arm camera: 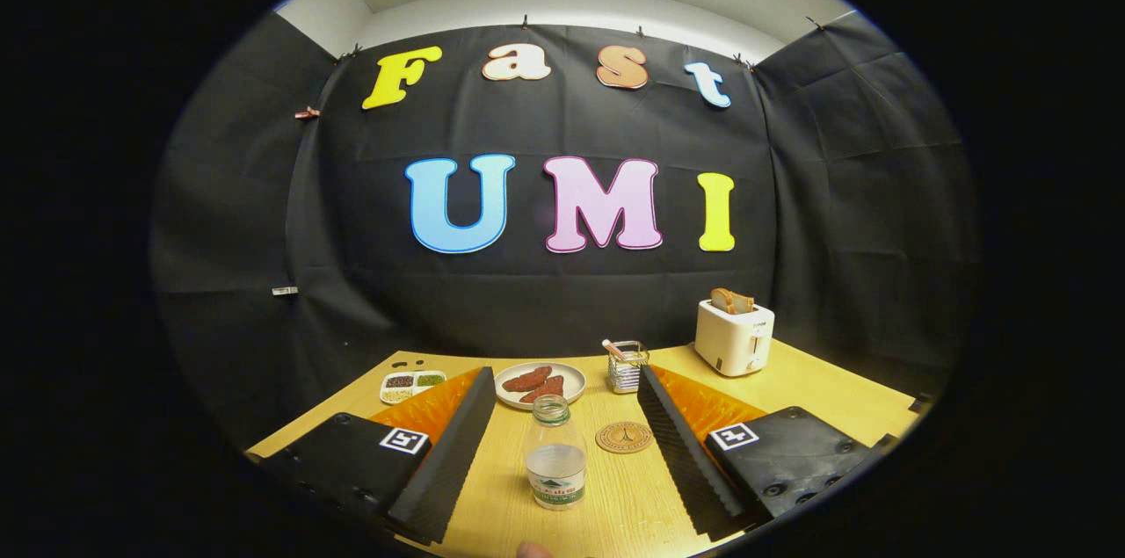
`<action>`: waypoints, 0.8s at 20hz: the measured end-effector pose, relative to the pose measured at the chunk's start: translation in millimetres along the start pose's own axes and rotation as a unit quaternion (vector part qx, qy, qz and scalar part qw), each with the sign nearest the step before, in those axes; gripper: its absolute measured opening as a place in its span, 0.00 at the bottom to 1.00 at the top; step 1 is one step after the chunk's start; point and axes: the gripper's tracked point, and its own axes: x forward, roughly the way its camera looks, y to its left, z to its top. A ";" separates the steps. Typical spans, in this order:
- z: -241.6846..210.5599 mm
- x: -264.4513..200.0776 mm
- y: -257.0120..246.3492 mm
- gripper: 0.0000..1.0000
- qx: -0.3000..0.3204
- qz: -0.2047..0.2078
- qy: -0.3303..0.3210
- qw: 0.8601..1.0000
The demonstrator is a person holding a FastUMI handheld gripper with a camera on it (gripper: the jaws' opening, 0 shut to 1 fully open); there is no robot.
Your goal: Take the bottle from table, then pour the juice into the cup, finally place the bottle on the coaster
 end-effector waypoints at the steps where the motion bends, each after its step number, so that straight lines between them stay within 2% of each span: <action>1: -1.6 0.5 -0.3 0.99 -0.001 0.000 -0.001 1.000; 6: -30.2 7.0 -1.0 0.99 -0.007 -0.002 -0.010 1.000; 13: -115.7 24.4 6.1 1.00 -0.005 0.008 0.021 1.000; 16: -137.5 38.1 9.9 1.00 -0.014 0.010 0.021 1.000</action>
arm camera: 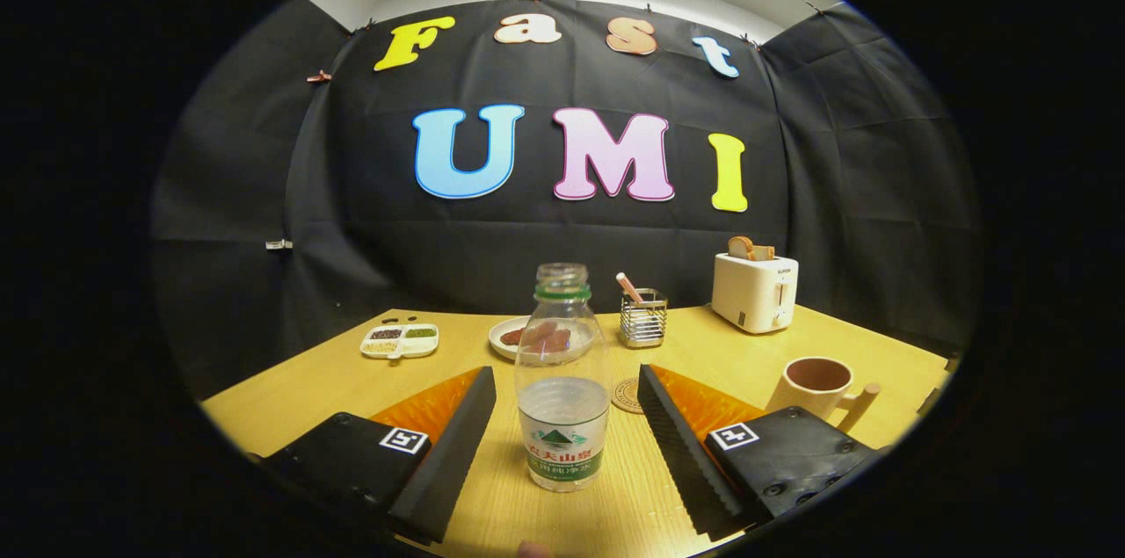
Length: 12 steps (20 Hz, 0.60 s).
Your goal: Take the bottle from table, then pour the juice into the cup, finally place the bottle on the coaster
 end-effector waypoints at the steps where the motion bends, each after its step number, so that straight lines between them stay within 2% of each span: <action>1: -4.6 5.4 -0.8 1.00 0.000 -0.002 -0.002 1.000; 8: -35.9 26.1 -6.3 0.98 0.005 -0.011 0.001 1.000; 9: -40.3 27.6 -3.3 0.96 0.008 -0.005 0.005 1.000; 11: -40.0 31.1 -8.8 0.77 0.002 -0.015 0.001 1.000; 12: -37.7 29.4 -8.7 0.76 0.003 -0.016 0.002 1.000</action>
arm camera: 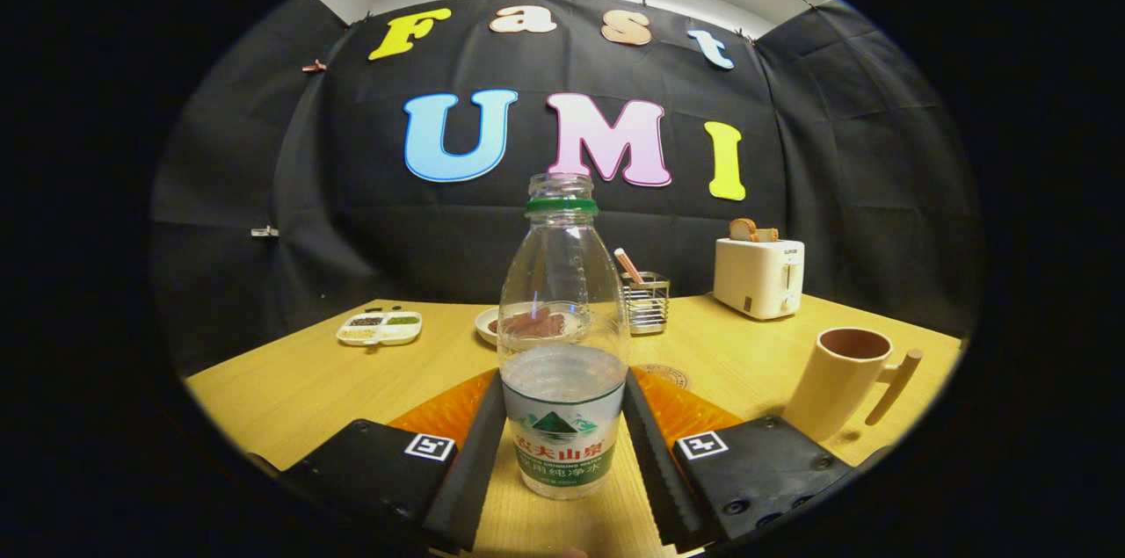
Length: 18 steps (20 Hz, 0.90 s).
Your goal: Take the bottle from table, then pour the juice into the cup, finally place the bottle on the coaster
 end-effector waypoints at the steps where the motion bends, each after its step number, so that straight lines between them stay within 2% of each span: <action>1: 1.8 0.0 0.6 0.76 -0.001 -0.002 0.006 1.000; 5: 29.4 -8.0 2.8 0.74 0.013 0.008 0.000 1.000; 8: 46.6 -11.6 1.2 0.74 0.056 0.012 0.000 0.998; 10: 52.6 -15.7 4.2 0.74 0.105 0.027 0.010 0.994; 13: 60.1 -21.9 2.9 0.74 0.170 0.043 0.020 0.984; 18: 60.1 -26.5 -7.5 0.74 0.291 0.071 0.036 0.953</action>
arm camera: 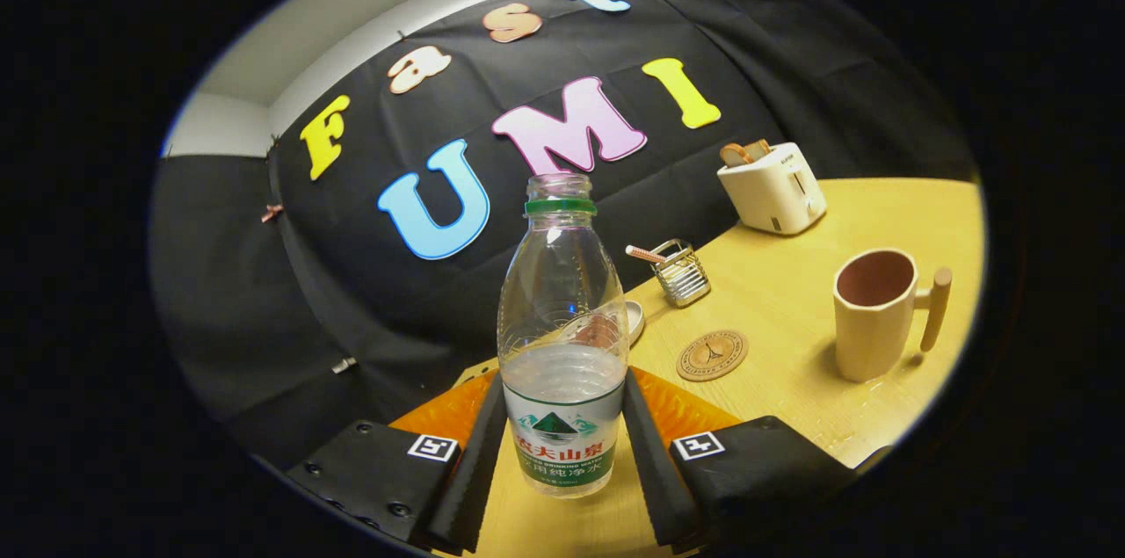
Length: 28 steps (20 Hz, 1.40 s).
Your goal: Take the bottle from table, then pour the juice into the cup, finally place the bottle on the coaster
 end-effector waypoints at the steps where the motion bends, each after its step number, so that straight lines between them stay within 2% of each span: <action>1: 2.7 -0.1 -4.8 0.74 0.014 0.002 0.001 1.000; 5: 11.5 1.8 -24.2 0.74 0.097 0.009 0.001 0.995; 9: 16.3 1.0 -44.1 0.74 0.168 -0.003 -0.011 0.986; 16: 13.9 -4.2 -66.7 0.74 0.307 -0.038 -0.034 0.950; 28: 20.1 -0.4 -95.4 0.74 0.407 -0.050 -0.048 0.911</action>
